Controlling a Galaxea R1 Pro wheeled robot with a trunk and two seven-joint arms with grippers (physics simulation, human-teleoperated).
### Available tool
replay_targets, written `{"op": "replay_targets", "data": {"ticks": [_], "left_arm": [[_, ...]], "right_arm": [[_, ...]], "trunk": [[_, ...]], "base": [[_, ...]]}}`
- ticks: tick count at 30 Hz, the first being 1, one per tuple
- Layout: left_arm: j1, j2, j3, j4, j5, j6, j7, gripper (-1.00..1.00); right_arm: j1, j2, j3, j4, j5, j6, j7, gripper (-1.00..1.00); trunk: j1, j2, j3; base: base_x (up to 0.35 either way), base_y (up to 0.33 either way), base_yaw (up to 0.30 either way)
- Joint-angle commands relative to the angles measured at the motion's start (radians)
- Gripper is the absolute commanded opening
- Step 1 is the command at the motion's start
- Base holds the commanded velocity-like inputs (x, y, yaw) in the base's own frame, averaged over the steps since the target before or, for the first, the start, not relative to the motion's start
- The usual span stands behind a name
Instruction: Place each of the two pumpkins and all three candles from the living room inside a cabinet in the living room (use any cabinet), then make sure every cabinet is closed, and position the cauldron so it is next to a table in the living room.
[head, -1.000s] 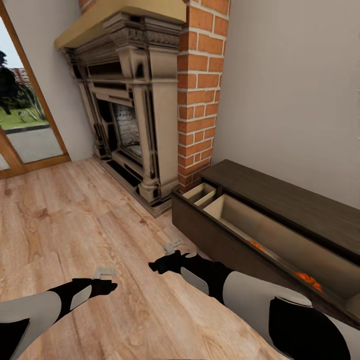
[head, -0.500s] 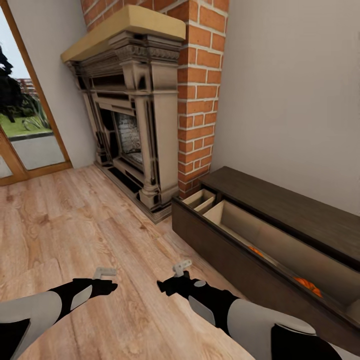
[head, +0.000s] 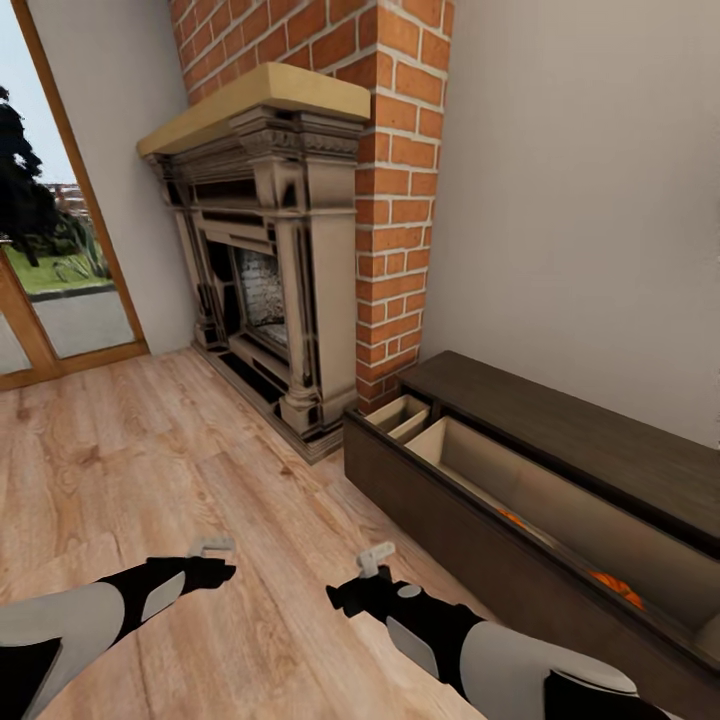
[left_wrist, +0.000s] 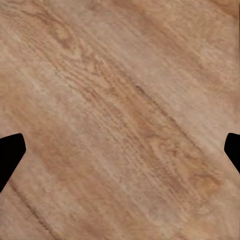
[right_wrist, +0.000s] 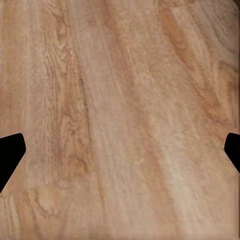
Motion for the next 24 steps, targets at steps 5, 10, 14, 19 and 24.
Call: {"op": "replay_targets", "data": {"ticks": [5, 10, 14, 19, 24], "left_arm": [[0.000, 0.005, -0.008, -0.003, 0.006, -0.011, -0.002, 1.00], [0.000, 0.017, -0.008, -0.005, 0.005, -0.014, -0.002, 1.00], [0.000, 0.031, -0.008, -0.006, 0.005, -0.015, -0.002, 1.00], [0.000, 0.037, -0.008, -0.007, 0.005, -0.015, -0.001, 1.00], [0.000, 0.038, -0.008, -0.006, 0.005, -0.015, 0.002, 1.00]], "right_arm": [[0.001, 0.000, 0.007, 0.026, -0.009, -0.007, 0.002, 1.00], [0.006, 0.000, 0.005, 0.078, -0.008, -0.026, 0.003, 1.00], [0.013, 0.000, 0.005, 0.122, -0.007, -0.030, 0.003, 1.00], [0.015, 0.000, 0.005, 0.130, 0.003, -0.045, 0.003, 1.00], [0.019, 0.000, 0.005, 0.132, 0.005, -0.086, 0.003, 1.00]], "trunk": [[-0.002, 0.001, 0.019], [-0.004, 0.002, 0.030], [-0.006, 0.002, 0.046], [-0.006, 0.003, 0.053], [-0.006, 0.003, 0.053]], "base": [[0.000, 0.000, 0.000], [0.000, 0.000, 0.000], [0.000, 0.000, 0.000], [0.000, 0.000, 0.000], [-0.011, 0.002, 0.000]]}}
